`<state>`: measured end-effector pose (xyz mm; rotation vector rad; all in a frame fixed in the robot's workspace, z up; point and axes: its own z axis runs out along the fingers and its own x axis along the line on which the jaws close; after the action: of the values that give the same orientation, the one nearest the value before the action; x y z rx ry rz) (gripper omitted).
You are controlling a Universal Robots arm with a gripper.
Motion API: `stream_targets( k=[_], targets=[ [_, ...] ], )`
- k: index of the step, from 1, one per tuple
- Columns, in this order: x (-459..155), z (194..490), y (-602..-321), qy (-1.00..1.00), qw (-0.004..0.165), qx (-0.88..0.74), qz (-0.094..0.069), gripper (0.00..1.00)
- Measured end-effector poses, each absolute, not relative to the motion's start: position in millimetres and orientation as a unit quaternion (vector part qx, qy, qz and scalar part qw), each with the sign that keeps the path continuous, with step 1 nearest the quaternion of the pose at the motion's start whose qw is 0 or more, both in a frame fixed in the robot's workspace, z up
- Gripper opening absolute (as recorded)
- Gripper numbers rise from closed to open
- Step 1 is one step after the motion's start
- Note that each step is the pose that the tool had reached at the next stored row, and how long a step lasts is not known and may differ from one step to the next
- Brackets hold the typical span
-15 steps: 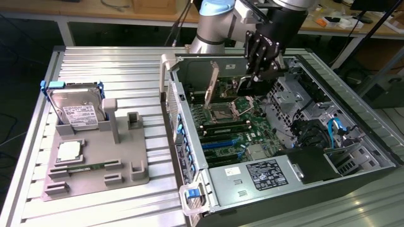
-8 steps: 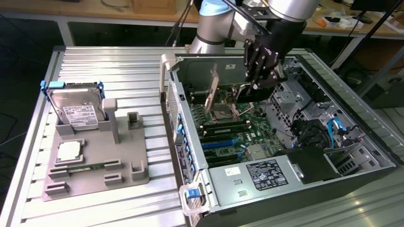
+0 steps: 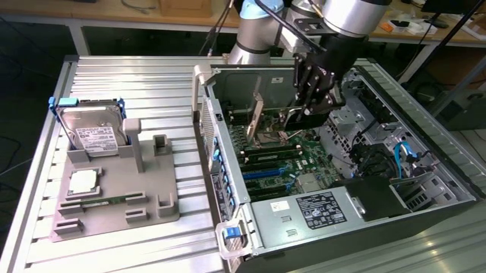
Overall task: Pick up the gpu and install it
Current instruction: 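Insert the gpu into the slot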
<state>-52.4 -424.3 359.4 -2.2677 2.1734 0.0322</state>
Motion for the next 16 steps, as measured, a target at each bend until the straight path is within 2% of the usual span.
stream_targets(
  k=[5,8,11,16],
  targets=[
    [-52.5,329.6,-453.9,0.724,0.0,-0.69,0.01,0.27],
    [-70.5,318.3,-457.0,0.724,0.0,-0.69,0.01,0.27],
    [-85.1,290.2,-460.7,0.724,0.0,-0.69,0.01,0.27],
    [-87.7,283.9,-461.1,0.724,0.002,-0.69,0.01,0.27]
  ],
)
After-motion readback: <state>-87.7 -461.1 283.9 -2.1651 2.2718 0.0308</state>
